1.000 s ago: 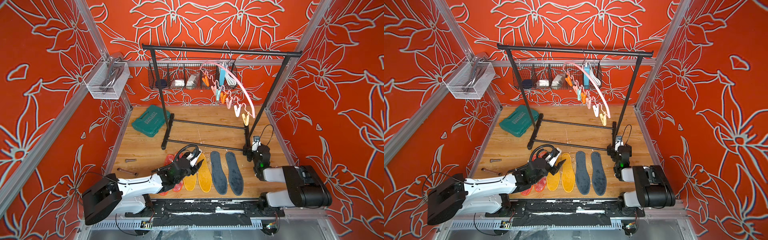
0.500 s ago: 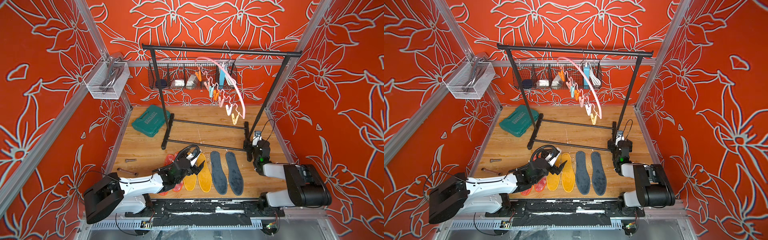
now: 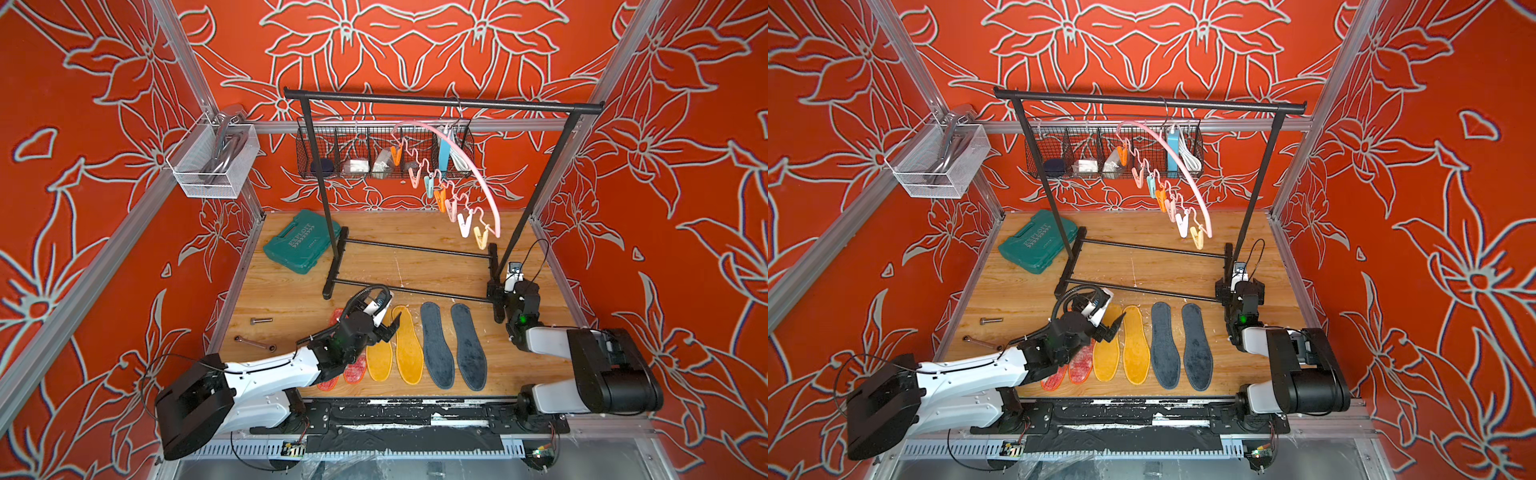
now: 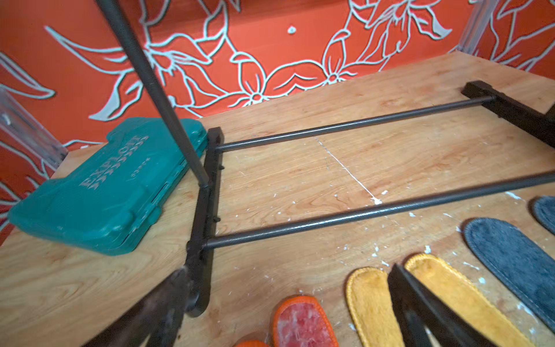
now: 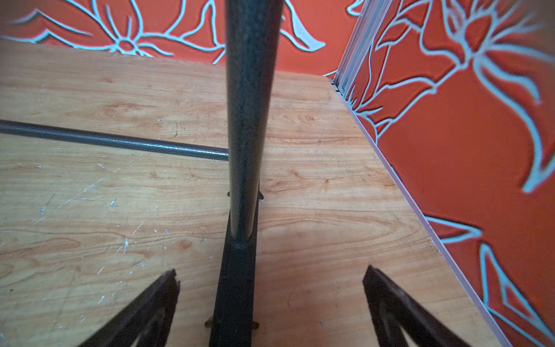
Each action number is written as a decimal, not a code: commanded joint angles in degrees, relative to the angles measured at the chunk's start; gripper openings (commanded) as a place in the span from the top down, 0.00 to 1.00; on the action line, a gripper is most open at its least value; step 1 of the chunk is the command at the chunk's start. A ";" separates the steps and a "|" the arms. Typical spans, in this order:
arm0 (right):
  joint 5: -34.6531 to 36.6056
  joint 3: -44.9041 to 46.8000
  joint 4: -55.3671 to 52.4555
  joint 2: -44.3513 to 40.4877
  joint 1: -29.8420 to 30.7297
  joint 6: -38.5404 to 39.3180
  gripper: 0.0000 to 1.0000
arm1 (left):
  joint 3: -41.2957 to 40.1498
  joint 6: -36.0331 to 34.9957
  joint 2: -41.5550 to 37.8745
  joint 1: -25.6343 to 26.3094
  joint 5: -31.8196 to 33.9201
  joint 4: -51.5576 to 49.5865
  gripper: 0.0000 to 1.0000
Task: Take the shoe insoles off the hanger
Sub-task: Reset both arms
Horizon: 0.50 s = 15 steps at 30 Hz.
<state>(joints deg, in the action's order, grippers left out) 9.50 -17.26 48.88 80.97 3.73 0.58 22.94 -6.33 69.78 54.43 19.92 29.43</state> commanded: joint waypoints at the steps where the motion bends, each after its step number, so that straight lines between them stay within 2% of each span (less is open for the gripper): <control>1: 1.77 -0.69 -2.01 0.17 -0.41 -1.16 0.00 | 0.91 -1.23 0.04 0.08 1.83 0.66 0.37; 2: 1.84 -0.63 -1.56 0.28 -0.40 -1.11 0.00 | 0.73 -1.36 -0.14 0.07 2.39 0.78 0.34; 3: 1.84 -0.92 -2.98 -0.30 -0.39 -1.26 0.01 | 0.41 -1.64 -0.30 0.06 3.12 1.01 0.06; 4: 1.76 -0.81 -2.55 -0.15 -0.38 -1.16 0.00 | -0.03 -1.97 -0.56 0.06 4.04 1.21 0.02; 7: 1.77 -0.82 -2.58 -0.14 -0.43 -1.24 0.00 | -0.68 -2.69 -1.77 -0.18 6.99 1.04 0.02; 11: 1.80 -0.76 -2.19 -0.02 -0.36 -1.08 0.00 | -0.07 -3.56 -4.64 -2.18 7.24 -3.32 0.02; 13: 1.84 -0.81 -2.60 -0.13 -0.39 -1.13 0.00 | -0.60 -2.33 -6.01 -4.62 8.91 -4.37 0.02; 15: 1.84 -0.85 -2.71 -0.19 -0.39 -1.17 0.00 | -1.58 0.04 -8.01 -9.17 7.86 -5.71 0.02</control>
<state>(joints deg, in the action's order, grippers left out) 10.50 -17.47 46.72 80.95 3.73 0.38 22.63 -8.12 64.23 49.43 26.11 26.20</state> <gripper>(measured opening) 0.996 0.984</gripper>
